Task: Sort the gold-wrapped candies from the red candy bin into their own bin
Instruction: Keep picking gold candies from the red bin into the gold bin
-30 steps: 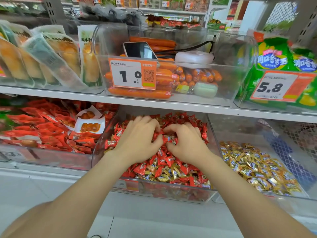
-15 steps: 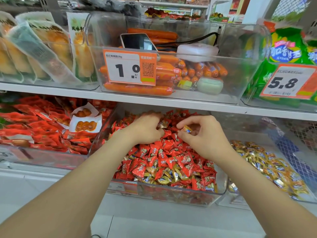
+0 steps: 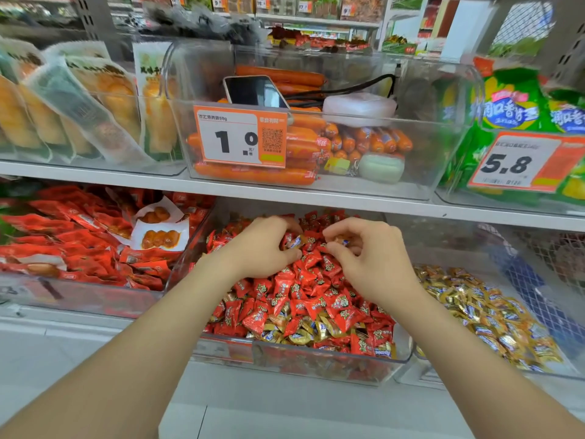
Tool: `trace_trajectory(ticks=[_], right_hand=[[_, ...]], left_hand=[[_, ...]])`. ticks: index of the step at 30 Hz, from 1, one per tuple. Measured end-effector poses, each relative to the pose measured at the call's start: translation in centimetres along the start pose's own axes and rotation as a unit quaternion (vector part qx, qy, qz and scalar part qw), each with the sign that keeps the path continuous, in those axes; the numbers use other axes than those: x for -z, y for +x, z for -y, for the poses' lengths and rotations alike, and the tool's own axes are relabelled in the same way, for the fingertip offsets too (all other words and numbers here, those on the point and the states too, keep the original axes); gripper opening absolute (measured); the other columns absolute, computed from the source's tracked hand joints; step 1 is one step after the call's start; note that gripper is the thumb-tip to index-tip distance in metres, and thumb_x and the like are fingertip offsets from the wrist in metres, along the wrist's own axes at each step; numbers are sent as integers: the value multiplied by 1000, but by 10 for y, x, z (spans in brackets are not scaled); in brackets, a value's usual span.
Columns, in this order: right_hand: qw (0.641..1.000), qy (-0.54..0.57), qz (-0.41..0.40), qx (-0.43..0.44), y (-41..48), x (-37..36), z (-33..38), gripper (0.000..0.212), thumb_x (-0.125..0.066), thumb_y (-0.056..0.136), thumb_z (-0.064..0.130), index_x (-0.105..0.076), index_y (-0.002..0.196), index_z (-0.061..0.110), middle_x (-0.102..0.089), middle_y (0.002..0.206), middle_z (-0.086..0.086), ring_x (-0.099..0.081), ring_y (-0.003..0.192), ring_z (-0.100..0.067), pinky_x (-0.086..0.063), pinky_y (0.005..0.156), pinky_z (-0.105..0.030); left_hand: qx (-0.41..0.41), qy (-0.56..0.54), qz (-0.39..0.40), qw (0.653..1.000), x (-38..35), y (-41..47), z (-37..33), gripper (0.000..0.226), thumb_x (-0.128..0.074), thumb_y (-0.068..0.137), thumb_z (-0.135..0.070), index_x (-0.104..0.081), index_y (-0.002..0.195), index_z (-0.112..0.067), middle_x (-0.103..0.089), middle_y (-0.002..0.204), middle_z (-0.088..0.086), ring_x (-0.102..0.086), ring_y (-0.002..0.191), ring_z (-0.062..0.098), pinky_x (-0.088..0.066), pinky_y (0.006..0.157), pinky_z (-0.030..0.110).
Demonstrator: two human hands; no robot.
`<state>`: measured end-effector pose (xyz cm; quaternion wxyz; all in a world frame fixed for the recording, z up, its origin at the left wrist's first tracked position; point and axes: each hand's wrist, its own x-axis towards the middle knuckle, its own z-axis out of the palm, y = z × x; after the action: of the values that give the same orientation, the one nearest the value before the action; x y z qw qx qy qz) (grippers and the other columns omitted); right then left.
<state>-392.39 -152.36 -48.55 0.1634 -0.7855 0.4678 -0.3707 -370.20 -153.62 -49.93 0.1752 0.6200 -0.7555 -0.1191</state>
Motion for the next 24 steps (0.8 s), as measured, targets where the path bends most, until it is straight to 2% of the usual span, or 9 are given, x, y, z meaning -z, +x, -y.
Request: trace_trajectory(ticks=[4,8,11,14,16,19,20,22,24], right_hand=[[998,-38,38,43,1,-8,2,47,-51,90,-5,-77,116,25,-68,99,11,-60,96,-1,-45,88,-20],[994,-39,85,51,5,-21,9,30,-66,94,25,-72,123,29,-64,102,11,-57,98,-4,-43,86,-23],[993,-68,82,59,8,-31,11,21,-76,91,38,-77,110,28,-69,99,12,-62,94,-3,-50,86,-24],[995,-60,64,38,11,-30,15,5,-78,89,31,-78,92,27,-69,79,19,-61,70,3,-43,66,-13],[998,-32,50,12,11,-24,17,7,-77,85,28,-72,81,26,-62,60,24,-57,57,3,-36,54,-12],[999,3,25,-38,10,-14,15,11,-78,78,25,-69,74,26,-59,53,20,-53,51,-2,-34,52,-14],[998,20,22,-53,10,-12,14,9,-78,78,24,-69,75,26,-60,54,18,-52,51,-2,-35,52,-14],[996,47,29,-72,10,-9,13,11,-72,82,19,-73,85,30,-67,60,10,-51,49,-2,-35,51,-14],[995,48,44,-75,9,-6,12,21,-60,91,16,-75,89,29,-65,55,8,-47,44,-3,-33,46,-14]], left_hand=[[-24,-10,-9,1000,0,-9,2,44,-73,95,-41,-62,136,-31,-63,138,-10,-55,131,22,-44,111,42],[-33,-39,-34,998,2,-18,10,51,-80,84,-53,-57,128,-44,-64,126,-19,-57,124,14,-47,105,44],[-50,-52,-52,996,4,-21,13,55,-89,76,-50,-58,121,-44,-67,116,-21,-61,114,4,-50,100,38],[-47,-55,-73,995,10,-25,14,44,-91,76,-43,-65,113,-42,-70,107,-18,-62,105,1,-50,94,33],[-52,-32,-67,996,12,-30,14,31,-86,83,-36,-67,108,-41,-69,100,-18,-62,95,4,-51,88,34],[-37,-22,-41,998,13,-37,13,24,-71,85,-23,-61,99,-39,-67,81,-9,-59,63,9,-49,70,35],[-31,-13,-42,999,14,-39,11,20,-68,84,-25,-60,98,-37,-65,79,-9,-56,60,8,-46,71,36],[-29,32,-71,997,13,-40,6,13,-63,90,-38,-62,102,-35,-64,89,-11,-56,73,5,-47,84,42],[-30,108,-81,990,9,-36,1,25,-54,101,-46,-63,121,-35,-64,114,-8,-57,106,17,-43,100,50]])
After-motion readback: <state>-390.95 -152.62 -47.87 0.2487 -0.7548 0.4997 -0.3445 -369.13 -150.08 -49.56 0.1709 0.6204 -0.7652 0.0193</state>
